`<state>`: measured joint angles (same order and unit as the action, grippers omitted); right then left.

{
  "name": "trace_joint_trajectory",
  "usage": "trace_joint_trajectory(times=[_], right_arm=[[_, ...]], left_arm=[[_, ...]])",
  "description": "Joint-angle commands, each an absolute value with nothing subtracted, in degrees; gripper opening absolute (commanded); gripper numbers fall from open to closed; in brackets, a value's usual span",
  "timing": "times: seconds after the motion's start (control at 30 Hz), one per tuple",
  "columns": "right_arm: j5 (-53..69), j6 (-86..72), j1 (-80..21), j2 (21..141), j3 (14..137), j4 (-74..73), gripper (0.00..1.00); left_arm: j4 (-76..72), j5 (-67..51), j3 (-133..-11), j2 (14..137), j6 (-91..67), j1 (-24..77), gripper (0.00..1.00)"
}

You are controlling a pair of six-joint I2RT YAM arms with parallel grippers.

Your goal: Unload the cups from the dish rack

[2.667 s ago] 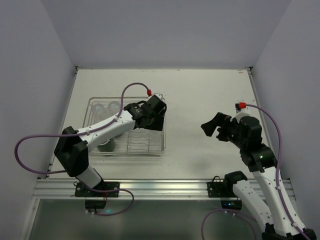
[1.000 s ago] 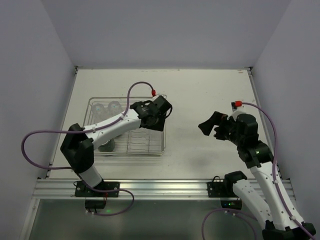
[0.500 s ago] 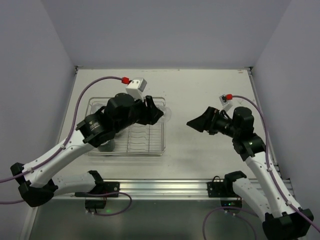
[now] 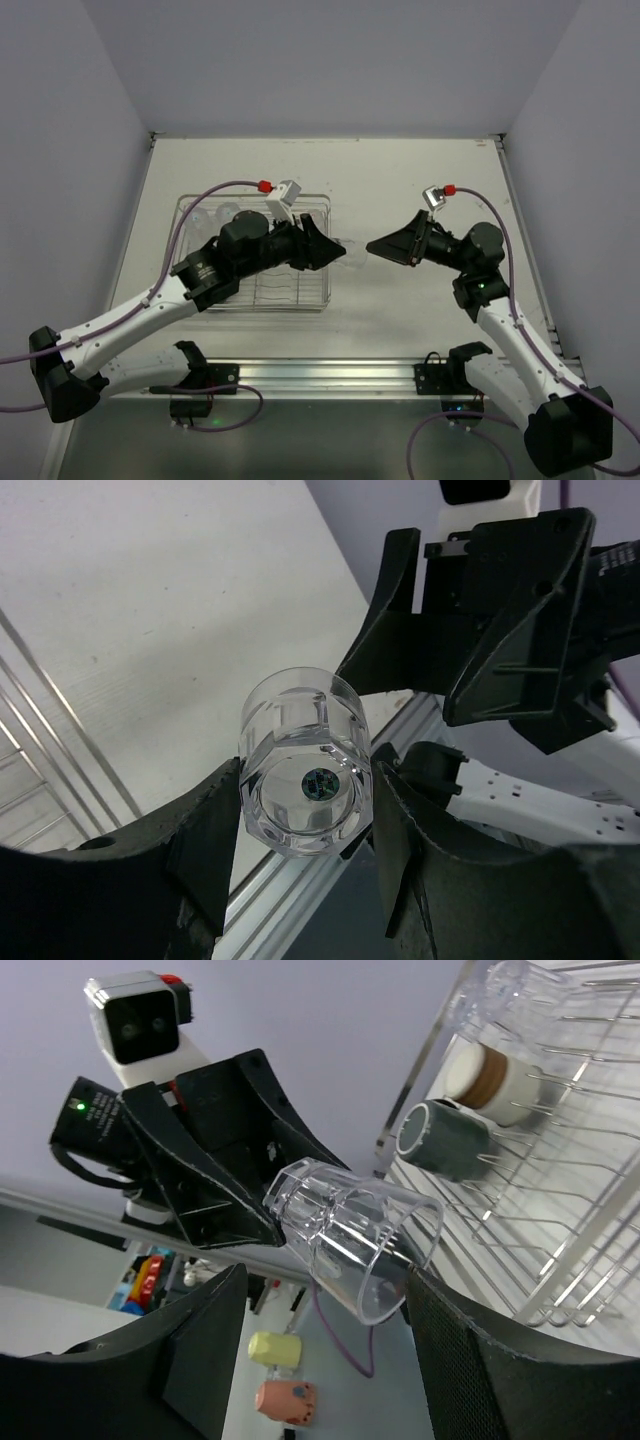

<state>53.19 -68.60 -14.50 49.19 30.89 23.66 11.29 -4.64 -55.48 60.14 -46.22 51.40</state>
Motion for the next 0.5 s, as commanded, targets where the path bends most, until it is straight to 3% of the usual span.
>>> trace_joint_trajectory(times=[0.0,0.23,0.47], right_arm=[[57.3,-75.85,-14.24,49.57,30.41,35.77,0.66],[58.09,-76.63,-14.24,49.04,29.62,36.64,0.65],[60.38,-92.34,-14.33,53.78,25.32,60.77,0.54]], left_arm=[[1.15,-8.78,-55.28,59.23,-50.09,51.06,0.0],[1.05,-8.96,-55.46,59.41,-50.36,51.06,0.0],[-3.43,-9.93,-53.7,60.03,-51.24,50.98,0.0]])
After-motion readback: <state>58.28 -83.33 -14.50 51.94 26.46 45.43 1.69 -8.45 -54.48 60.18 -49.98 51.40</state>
